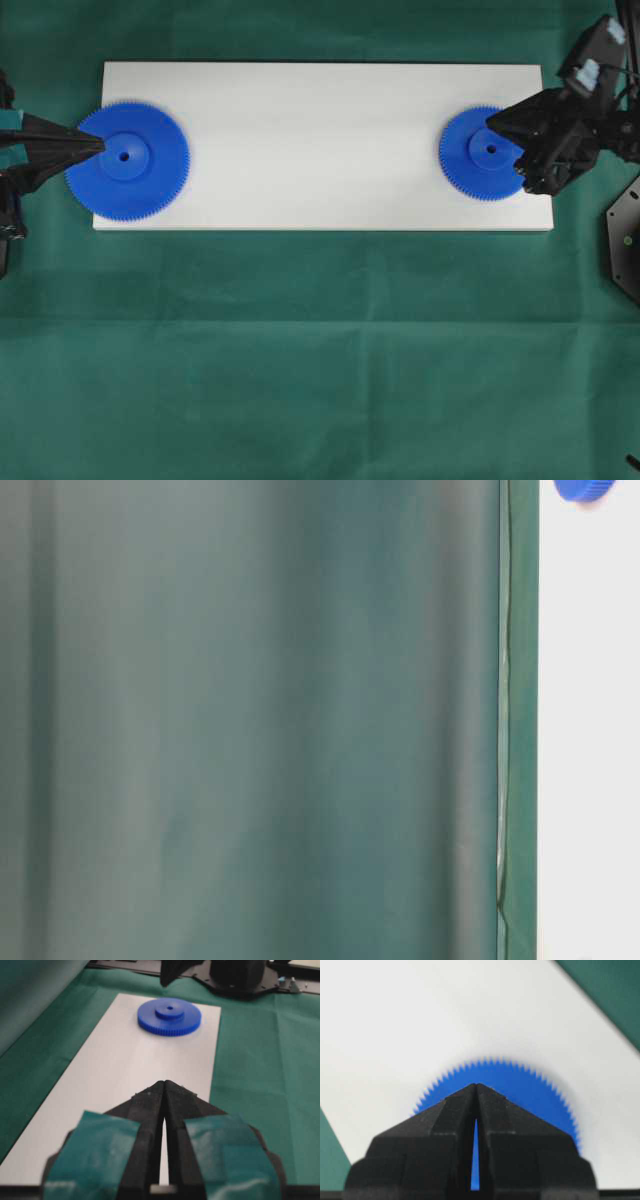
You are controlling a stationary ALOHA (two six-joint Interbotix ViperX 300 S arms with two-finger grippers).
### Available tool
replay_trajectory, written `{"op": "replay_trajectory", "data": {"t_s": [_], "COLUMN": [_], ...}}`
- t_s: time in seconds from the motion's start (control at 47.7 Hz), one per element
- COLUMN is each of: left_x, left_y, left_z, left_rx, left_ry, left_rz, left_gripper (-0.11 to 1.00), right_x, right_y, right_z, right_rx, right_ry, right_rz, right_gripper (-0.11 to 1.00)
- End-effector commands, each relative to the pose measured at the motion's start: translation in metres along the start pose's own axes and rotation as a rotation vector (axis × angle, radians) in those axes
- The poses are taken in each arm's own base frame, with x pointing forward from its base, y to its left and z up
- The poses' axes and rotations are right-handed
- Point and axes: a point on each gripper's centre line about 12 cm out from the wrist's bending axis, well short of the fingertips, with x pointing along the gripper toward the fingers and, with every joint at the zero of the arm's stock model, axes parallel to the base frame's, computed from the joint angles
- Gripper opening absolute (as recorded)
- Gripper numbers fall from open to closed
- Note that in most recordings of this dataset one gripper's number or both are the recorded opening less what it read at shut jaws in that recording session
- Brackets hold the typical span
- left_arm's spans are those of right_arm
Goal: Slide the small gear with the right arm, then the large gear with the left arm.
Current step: 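Lift the right gripper off the small gear and withdraw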
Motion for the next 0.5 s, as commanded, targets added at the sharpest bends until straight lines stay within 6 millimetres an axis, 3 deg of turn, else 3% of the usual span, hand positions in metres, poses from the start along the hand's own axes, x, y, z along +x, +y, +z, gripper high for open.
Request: {"op": "replay_trajectory", "data": {"t_s": [0.0, 0.231, 0.483], "left_x": [0.002, 0.002, 0.004], "left_y": [0.000, 0.000, 0.000], "left_z": [0.004, 0.004, 0.010], "left_rx": [0.000, 0.000, 0.001], "left_ry": [-0.009, -0.008, -0.018], "left_rz": [-0.001, -0.002, -0.001], "left_gripper": [0.00, 0.00, 0.00], "right_x": [-0.008, -0.027, -0.036], "right_y": [0.006, 0.015, 0.015], "right_z": [0.015, 0.025, 0.019], "right_rx": [-0.027, -0.061, -0.065], "right_ry": [-0.074, -0.236, -0.280], "right_rz": [0.033, 0.133, 0.162], "right_gripper": [0.50, 0.50, 0.50]}}
